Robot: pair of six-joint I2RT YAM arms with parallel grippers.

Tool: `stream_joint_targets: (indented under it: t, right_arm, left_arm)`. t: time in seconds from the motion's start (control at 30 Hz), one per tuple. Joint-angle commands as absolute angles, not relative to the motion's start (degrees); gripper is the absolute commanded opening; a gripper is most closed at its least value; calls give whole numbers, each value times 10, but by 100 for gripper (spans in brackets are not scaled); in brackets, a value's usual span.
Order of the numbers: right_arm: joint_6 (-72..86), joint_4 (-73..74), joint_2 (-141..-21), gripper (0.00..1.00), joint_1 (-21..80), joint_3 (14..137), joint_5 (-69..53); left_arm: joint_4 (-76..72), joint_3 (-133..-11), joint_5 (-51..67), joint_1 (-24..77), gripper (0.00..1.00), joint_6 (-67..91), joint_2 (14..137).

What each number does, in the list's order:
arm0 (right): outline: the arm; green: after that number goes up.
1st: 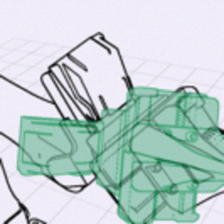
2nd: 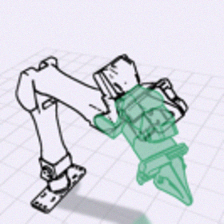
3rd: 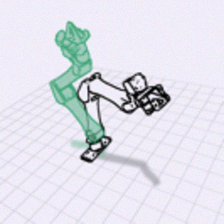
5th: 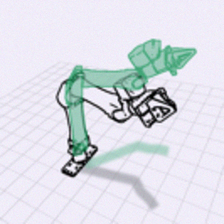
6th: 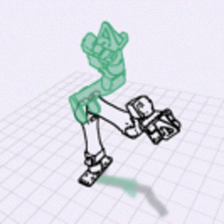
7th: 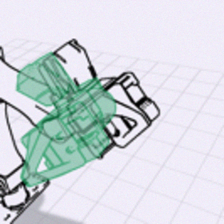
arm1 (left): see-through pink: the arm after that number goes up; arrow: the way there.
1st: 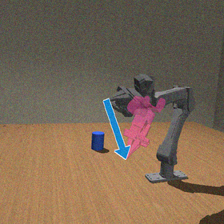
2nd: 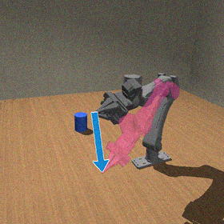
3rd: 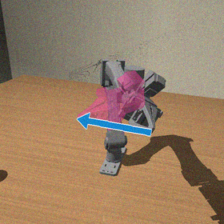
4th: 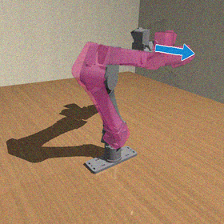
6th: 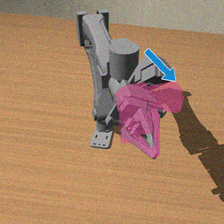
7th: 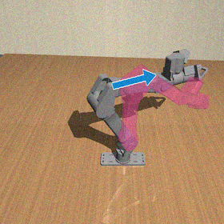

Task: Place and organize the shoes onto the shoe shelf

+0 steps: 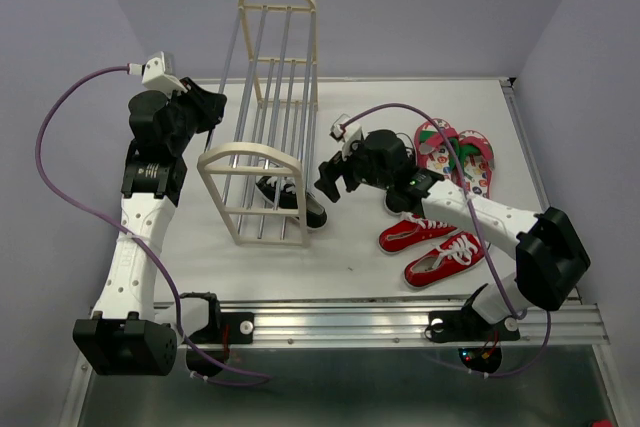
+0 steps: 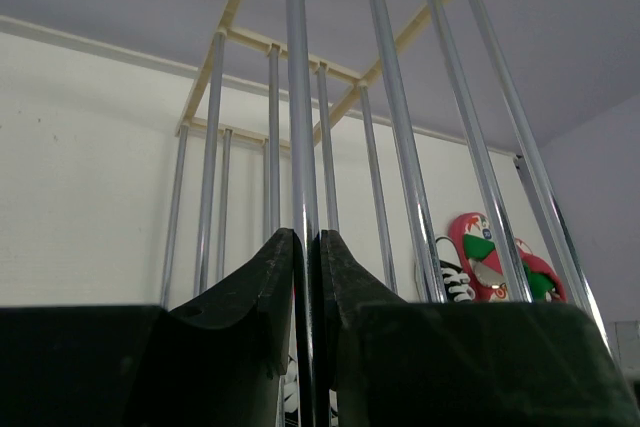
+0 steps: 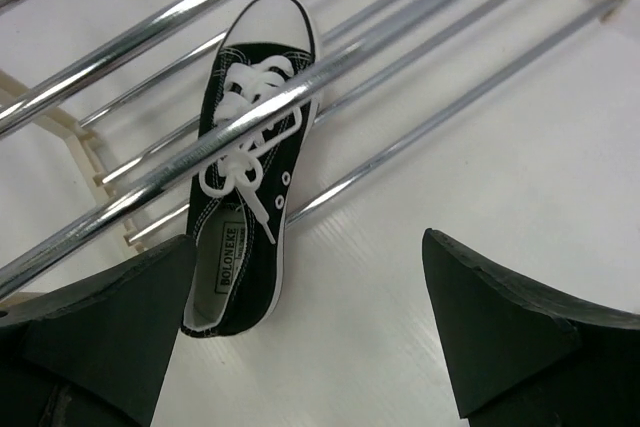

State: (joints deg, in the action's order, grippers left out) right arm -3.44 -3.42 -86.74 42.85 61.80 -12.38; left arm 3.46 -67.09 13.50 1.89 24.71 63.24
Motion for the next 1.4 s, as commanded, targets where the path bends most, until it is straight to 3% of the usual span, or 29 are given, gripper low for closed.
stream_joint_targets:
  t: [0.0, 0.27, 0.4, 0.5, 0.57, 0.67, 0.7, 0.9, 1.07, 1.37]
  right_arm:
    - [67, -70, -832, 100, 434, 592, -73]
    - [73, -72, -904, 100, 434, 602, -197]
    - [83, -72, -939, 100, 434, 608, -198]
    - [82, -66, -968, 93, 434, 613, -184]
    - [80, -62, -983, 84, 434, 618, -173]
    - [76, -58, -993, 48, 434, 623, -177]
    - [71, -59, -992, 30, 434, 624, -175]
    - [6, -94, -956, 2, 434, 623, -223]
    - [-56, -148, -959, 1, 434, 615, -310]
    - [19, -268, -1003, 1, 434, 614, -374]
  left_arm:
    - [25, -652, 128, 21, 21, 230, 637]
    - [25, -653, 123, 21, 21, 236, 638]
    - [25, -651, 123, 22, 21, 239, 640]
    - [25, -651, 122, 21, 21, 241, 640]
    - [25, -651, 120, 21, 21, 243, 639]
    - [25, -651, 115, 21, 21, 243, 638]
    - [24, -651, 114, 21, 21, 243, 637]
    - [25, -650, 115, 21, 21, 241, 640]
    - [25, -650, 115, 21, 21, 240, 642]
    - [25, -649, 120, 21, 20, 240, 642]
